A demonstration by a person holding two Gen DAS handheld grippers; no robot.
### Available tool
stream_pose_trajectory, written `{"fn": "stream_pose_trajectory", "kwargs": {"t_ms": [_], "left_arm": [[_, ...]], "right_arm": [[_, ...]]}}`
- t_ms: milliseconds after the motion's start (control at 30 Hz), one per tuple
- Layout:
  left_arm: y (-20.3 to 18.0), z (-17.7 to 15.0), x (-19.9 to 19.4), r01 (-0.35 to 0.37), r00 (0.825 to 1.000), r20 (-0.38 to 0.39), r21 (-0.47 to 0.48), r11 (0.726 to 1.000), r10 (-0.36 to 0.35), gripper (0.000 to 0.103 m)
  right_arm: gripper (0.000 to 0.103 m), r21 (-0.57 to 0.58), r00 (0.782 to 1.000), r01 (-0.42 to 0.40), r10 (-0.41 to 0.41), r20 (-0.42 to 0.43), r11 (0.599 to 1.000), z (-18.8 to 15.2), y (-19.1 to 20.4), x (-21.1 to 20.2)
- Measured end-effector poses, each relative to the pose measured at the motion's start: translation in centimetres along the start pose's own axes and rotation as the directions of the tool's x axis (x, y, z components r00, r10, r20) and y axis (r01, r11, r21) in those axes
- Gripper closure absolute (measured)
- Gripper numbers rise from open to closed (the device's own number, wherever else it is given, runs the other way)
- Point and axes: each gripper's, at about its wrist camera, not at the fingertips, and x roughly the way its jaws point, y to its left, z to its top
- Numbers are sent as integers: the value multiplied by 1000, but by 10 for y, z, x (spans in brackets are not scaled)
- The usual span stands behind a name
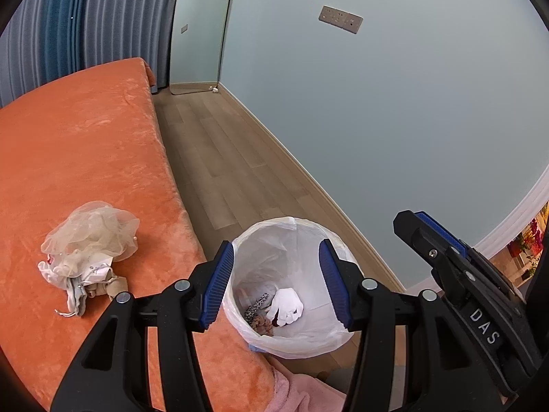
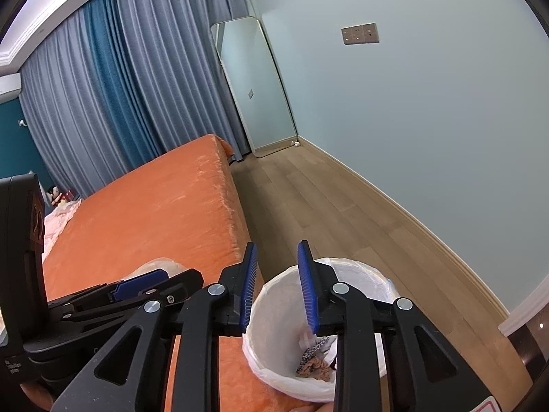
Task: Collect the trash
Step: 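Move both tools back to the pile of sock and mesh bag, then grasp the red-trimmed white sock with the left tool while the right tool grasps the beige mesh bag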
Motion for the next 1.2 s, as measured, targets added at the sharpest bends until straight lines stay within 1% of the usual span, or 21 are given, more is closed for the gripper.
{"fn": "stream_pose_trajectory", "kwargs": {"t_ms": [133, 200, 267, 333, 433, 500, 533, 600, 633, 700, 800, 900, 933, 967, 1033, 1067, 1100, 1133, 1200], "left_arm": [[14, 0, -8, -11, 1000, 9, -23, 1000, 11, 54], [22, -1, -11, -19, 1000, 13, -36, 999, 19, 54], [33, -2, -16, -27, 999, 16, -52, 998, 28, 53], [44, -3, -19, -43, 999, 20, -66, 997, 45, 50], [66, -8, -24, -69, 997, 21, -99, 993, 72, 48], [79, -11, -26, -86, 996, 21, -117, 989, 89, 44], [86, -13, -27, -97, 995, 23, -127, 987, 101, 43], [104, -16, -31, -120, 992, 23, -145, 982, 125, 43], [111, -17, -32, -129, 991, 21, -153, 980, 134, 43], [131, -19, -34, -151, 988, 15, -176, 973, 156, 43], [160, -27, -36, -185, 982, 2, -208, 960, 189, 43], [192, -36, -36, -218, 975, -18, -245, 945, 221, 41], [204, -39, -36, -227, 973, -26, -262, 938, 228, 40], [215, -42, -35, -235, 971, -33, -280, 931, 235, 37], [235, -47, -33, -246, 968, -42, -311, 918, 245, 33], [245, -49, -32, -252, 967, -49, -325, 912, 250, 29], [254, -51, -31, -261, 965, -53, -336, 905, 258, 27], [264, -52, -28, -271, 962, -59, -350, 897, 268, 25], [283, -55, -23, -277, 960, -74, -374, 885, 270, 25]], "right_arm": [[77, -24, 1000, -12, 12, -7, 1000, -1, 16, 2], [75, -36, 1000, -18, 17, -12, 999, -1, 24, 5], [68, -46, 1000, -23, 23, -12, 999, -2, 32, 7], [65, -59, 1000, -28, 27, -13, 998, -5, 41, 8], [64, -79, 999, -42, 39, -30, 996, -9, 58, 14], [64, -90, 998, -50, 46, -44, 995, -11, 69, 19], [64, -97, 997, -55, 50, -52, 994, -14, 75, 22], [60, -112, 997, -61, 54, -63, 992, -17, 87, 28], [56, -120, 997, -57, 50, -63, 991, -18, 93, 30], [53, -141, 997, -55, 46, -63, 989, -22, 106, 35], [52, -159, 994, -81, 67, -90, 984, -30, 127, 48], [46, -165, 989, -106, 87, -119, 981, -36, 144, 64], [43, -165, 988, -112, 92, -126, 980, -38, 149, 69], [41, -164, 986, -118, 96, -134, 979, -40, 154, 77], [39, -158, 983, -125, 101, -151, 979, -43, 163, 91], [38, -154, 980, -133, 108, -165, 979, -45, 168, 101], [37, -150, 978, -139, 113, -174, 979, -47, 174, 110], [36, -145, 976, -144, 116, -183, 979, -49, 178, 119], [35, -133, 970, -155, 124, -210, 979, -51, 186, 142]]}}
